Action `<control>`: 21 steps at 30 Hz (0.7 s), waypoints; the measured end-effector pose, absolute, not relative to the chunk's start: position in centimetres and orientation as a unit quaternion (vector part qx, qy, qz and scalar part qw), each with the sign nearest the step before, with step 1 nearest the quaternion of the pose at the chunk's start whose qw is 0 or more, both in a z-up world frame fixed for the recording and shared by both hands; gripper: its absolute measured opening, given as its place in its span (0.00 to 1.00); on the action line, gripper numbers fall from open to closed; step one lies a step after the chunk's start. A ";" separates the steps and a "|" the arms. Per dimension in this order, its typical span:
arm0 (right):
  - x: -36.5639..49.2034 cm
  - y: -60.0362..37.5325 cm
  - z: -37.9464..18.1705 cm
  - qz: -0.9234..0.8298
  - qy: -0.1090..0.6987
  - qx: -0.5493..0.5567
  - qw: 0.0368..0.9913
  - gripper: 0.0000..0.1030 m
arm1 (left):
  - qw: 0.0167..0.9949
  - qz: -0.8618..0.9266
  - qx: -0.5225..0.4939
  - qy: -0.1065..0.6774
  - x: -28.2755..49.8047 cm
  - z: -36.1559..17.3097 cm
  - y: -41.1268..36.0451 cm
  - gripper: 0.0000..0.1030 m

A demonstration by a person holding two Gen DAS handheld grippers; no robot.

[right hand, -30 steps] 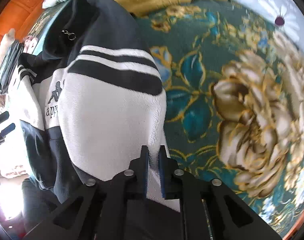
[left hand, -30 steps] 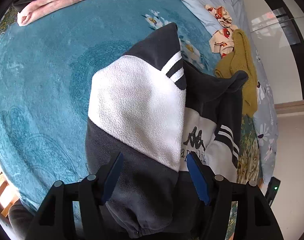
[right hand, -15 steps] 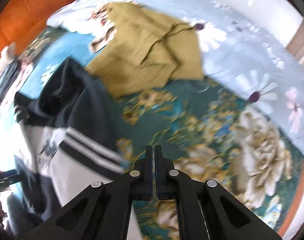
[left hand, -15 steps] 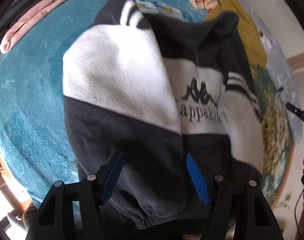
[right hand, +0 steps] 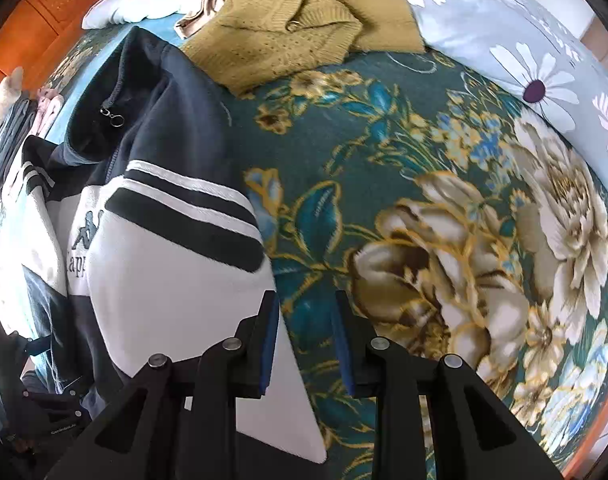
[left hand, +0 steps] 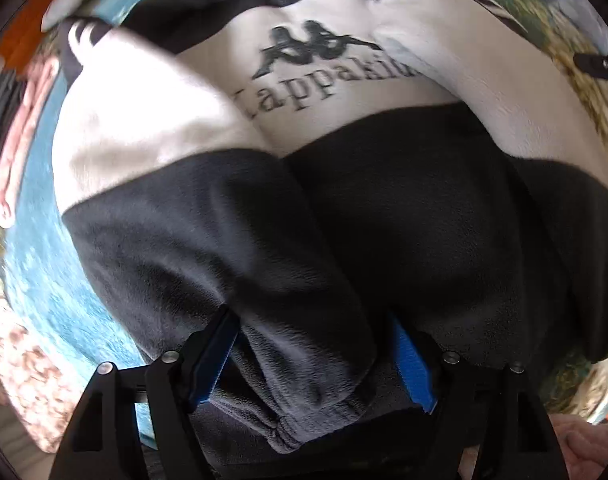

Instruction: Fold clothes

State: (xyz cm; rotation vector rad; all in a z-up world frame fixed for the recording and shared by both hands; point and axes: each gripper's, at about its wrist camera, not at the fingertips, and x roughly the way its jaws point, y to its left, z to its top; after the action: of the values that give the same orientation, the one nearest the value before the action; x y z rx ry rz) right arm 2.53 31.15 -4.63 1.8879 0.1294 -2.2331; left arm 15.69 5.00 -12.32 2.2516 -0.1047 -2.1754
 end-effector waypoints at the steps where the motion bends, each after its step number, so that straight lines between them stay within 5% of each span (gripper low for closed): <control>1: 2.4 31.0 -4.6 -0.759 0.045 0.640 0.110 0.27 | 0.005 -0.697 0.716 -0.023 15.9 -12.0 4.3 0.71; 6: 2.2 29.7 -3.8 -0.761 0.049 0.634 0.128 0.27 | 0.005 -0.711 0.703 0.028 16.7 -10.6 0.8 0.22; 8: 2.0 29.1 -3.7 -0.762 0.050 0.632 0.130 0.27 | 0.006 -0.715 0.697 0.048 17.0 -10.1 -0.6 0.15; 13: 2.0 29.1 -3.9 -0.761 0.049 0.634 0.129 0.27 | 0.045 -0.745 0.654 0.124 18.0 -6.7 -7.5 0.14; 21: 2.1 29.9 -4.7 -0.757 0.045 0.639 0.126 0.27 | 0.247 -0.753 0.582 0.182 20.8 -1.9 -24.9 0.14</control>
State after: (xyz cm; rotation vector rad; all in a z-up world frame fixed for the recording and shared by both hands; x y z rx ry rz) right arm 2.11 29.87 -4.70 1.8621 0.1300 -2.2061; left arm 20.85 -24.90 -1.91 1.5859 0.4960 -2.0540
